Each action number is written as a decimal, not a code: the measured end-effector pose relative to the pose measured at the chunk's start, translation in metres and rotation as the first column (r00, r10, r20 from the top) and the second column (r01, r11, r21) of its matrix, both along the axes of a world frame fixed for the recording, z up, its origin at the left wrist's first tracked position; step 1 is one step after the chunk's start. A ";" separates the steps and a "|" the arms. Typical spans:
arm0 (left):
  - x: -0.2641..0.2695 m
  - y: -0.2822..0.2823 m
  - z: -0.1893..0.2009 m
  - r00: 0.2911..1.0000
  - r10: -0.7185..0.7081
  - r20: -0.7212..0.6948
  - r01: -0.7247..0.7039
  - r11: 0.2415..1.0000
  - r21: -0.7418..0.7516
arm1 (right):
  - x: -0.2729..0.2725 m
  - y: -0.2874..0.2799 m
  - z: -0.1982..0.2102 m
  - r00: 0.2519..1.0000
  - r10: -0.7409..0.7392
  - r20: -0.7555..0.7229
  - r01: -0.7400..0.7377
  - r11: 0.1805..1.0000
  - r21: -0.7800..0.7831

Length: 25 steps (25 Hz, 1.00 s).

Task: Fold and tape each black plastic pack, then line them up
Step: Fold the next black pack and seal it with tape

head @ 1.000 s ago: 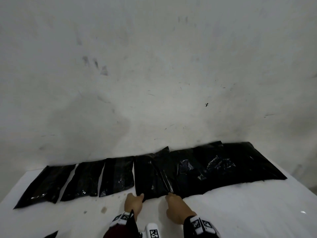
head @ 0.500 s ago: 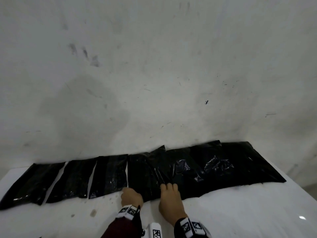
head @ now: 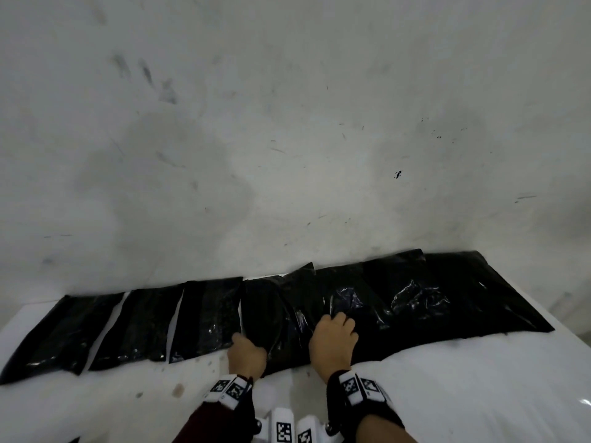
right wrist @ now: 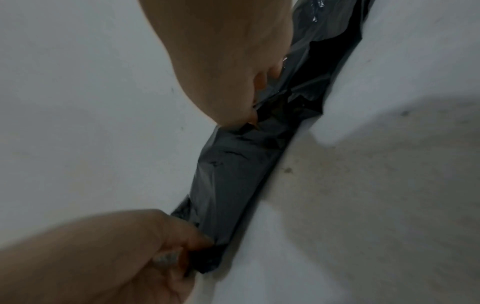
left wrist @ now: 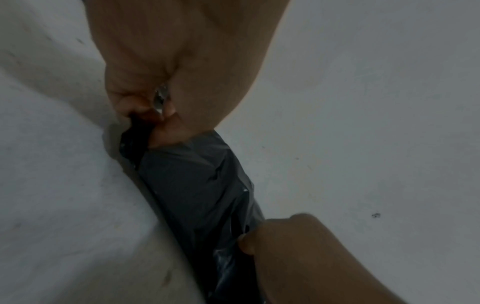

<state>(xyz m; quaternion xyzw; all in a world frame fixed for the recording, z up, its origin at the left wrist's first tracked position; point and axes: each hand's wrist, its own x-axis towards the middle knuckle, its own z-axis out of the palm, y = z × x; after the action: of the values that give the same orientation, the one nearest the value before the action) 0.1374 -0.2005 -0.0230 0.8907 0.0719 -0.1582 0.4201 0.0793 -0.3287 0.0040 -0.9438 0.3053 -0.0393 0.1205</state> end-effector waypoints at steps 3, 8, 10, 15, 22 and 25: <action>0.008 0.003 0.025 0.996 0.087 0.035 -0.071 0.944 -0.321 | 0.015 -0.010 0.016 0.996 -0.077 0.053 0.069 0.989 0.130; 0.032 0.003 0.093 0.998 0.049 0.046 -0.006 0.748 -0.664 | 0.032 -0.033 0.055 0.841 -0.226 0.492 -0.196 0.721 0.665; 0.036 0.005 0.121 0.998 0.046 0.054 0.012 0.639 -0.769 | 0.033 -0.038 0.077 0.753 -0.303 0.585 -0.292 0.642 0.709; 0.028 0.019 0.164 0.996 -0.010 0.091 0.086 0.433 -0.897 | 0.011 -0.046 0.127 0.750 -0.081 0.656 -0.479 0.617 0.624; -0.004 0.041 0.172 0.946 -0.011 0.324 0.237 0.706 -0.667 | -0.021 -0.055 0.142 0.802 0.187 0.568 -0.426 0.845 0.323; -0.015 0.048 0.172 0.938 0.094 0.335 0.171 0.714 -0.679 | -0.037 -0.058 0.145 0.799 0.176 0.575 -0.388 0.881 0.271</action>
<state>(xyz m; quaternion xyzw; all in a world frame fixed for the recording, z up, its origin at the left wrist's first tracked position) 0.1226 -0.1522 0.1493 0.6804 -0.0870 -0.0236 0.7273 0.0423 -0.3869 0.1492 -0.8891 0.1143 -0.2226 0.3832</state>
